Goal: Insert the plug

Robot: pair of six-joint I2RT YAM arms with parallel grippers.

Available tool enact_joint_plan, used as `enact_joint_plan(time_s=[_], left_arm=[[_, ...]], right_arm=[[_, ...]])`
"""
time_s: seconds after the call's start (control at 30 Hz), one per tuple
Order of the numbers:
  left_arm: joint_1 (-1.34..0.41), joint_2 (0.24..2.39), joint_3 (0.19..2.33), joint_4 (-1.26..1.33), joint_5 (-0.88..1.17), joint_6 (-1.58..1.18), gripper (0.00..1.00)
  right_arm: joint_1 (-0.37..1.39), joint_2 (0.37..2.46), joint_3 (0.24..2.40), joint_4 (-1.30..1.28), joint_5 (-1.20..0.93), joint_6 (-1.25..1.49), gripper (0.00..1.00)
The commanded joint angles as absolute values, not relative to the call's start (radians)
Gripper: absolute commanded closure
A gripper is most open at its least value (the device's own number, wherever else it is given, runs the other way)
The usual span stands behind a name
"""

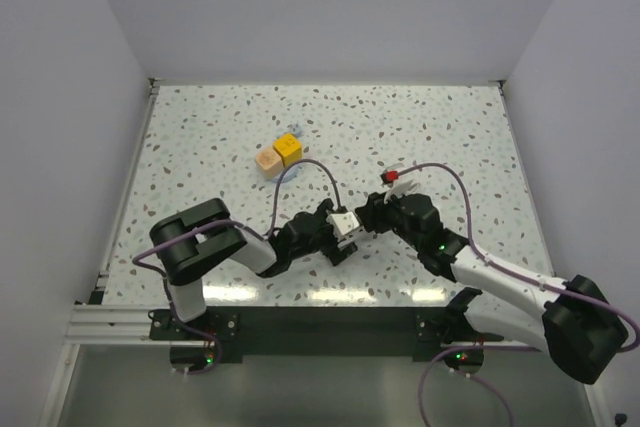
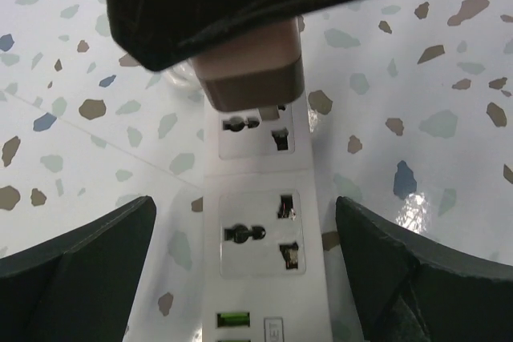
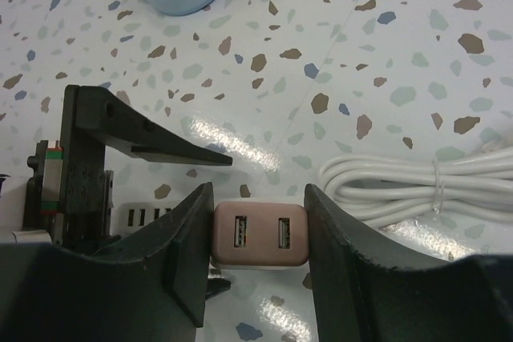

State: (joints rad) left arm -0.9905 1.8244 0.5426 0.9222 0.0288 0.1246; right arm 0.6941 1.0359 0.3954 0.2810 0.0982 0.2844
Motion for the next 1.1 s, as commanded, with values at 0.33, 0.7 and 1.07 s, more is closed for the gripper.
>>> enact_joint_plan(time_s=[0.33,0.7,1.07], left_arm=[[-0.988,1.723,0.430,0.969,0.003,0.084,0.00],[-0.988,1.727,0.426,0.968,0.006,0.078,0.02],[-0.988,1.717,0.410,0.971,0.003,0.078,0.02]], right_arm=[[0.747,1.078,0.362,0.402,0.227,0.250,1.00],[0.767,1.137,0.350,0.442,0.265,0.227,1.00],[0.788,1.170,0.350,0.456,0.307,0.196,1.00]])
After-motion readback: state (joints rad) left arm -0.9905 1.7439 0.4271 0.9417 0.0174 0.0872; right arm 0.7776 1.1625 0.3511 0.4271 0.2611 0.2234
